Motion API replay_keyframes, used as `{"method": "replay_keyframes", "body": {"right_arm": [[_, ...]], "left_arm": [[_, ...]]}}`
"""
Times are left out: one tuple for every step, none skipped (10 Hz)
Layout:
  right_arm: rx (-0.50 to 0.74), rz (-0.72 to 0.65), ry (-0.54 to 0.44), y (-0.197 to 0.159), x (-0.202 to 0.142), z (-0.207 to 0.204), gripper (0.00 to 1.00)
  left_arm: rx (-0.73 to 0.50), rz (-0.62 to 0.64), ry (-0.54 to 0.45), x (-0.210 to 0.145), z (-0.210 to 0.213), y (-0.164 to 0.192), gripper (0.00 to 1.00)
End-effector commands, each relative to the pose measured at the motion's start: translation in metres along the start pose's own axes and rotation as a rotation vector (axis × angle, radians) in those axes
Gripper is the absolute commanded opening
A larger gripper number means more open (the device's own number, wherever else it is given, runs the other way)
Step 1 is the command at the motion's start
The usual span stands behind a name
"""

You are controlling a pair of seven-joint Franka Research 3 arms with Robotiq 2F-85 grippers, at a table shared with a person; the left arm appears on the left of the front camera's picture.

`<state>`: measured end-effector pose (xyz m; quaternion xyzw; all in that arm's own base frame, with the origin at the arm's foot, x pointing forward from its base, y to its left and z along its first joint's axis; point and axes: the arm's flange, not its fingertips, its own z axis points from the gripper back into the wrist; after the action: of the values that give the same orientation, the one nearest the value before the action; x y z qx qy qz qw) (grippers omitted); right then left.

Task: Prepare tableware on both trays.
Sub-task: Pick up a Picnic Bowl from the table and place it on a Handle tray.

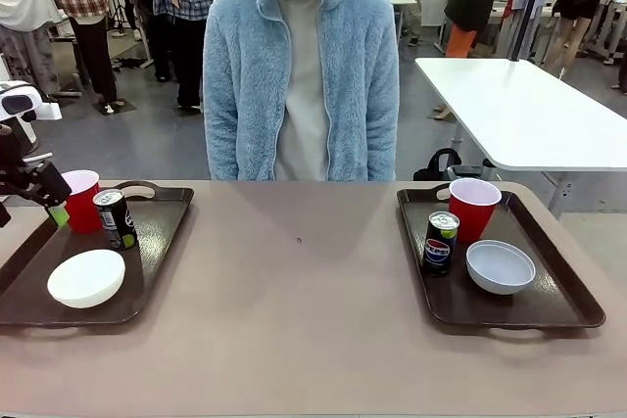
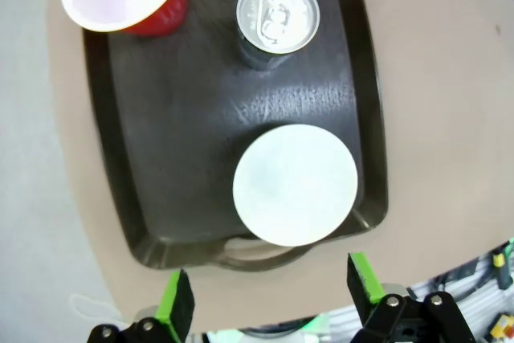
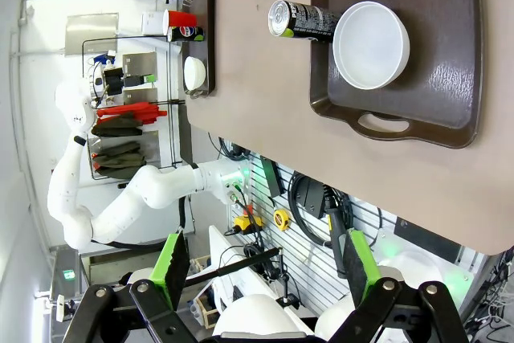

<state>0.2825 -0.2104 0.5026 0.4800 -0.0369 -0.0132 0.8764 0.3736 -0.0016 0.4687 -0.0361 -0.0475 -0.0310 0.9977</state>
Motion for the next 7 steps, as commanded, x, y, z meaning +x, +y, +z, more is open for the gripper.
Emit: {"method": "replay_keyframes", "body": {"right_arm": [[0.028,0.014,-0.017,0.001,0.000,-0.003,1.00],[0.028,0.014,-0.017,0.001,0.000,-0.003,1.00],[0.028,0.014,-0.017,0.001,0.000,-0.003,1.00],[0.028,0.014,-0.017,0.001,0.000,-0.003,1.00],[0.028,0.014,-0.017,0.001,0.000,-0.003,1.00],[0.028,0.014,-0.017,0.001,0.000,-0.003,1.00],[0.028,0.014,-0.017,0.001,0.000,-0.003,1.00]], "left_arm": [[-0.218,-0.007,0.037,0.014,0.025,0.022,1.00],[-0.373,-0.017,0.069,0.023,0.039,0.045,1.00],[-0.480,-0.039,0.067,0.028,0.043,0.066,1.00],[-0.602,-0.028,0.066,0.032,0.044,0.093,1.00],[-0.717,-0.050,0.067,0.035,0.039,0.121,1.00],[-0.812,-0.047,0.078,0.038,0.035,0.149,1.00],[-0.877,-0.051,0.051,0.039,0.027,0.177,1.00]]}}
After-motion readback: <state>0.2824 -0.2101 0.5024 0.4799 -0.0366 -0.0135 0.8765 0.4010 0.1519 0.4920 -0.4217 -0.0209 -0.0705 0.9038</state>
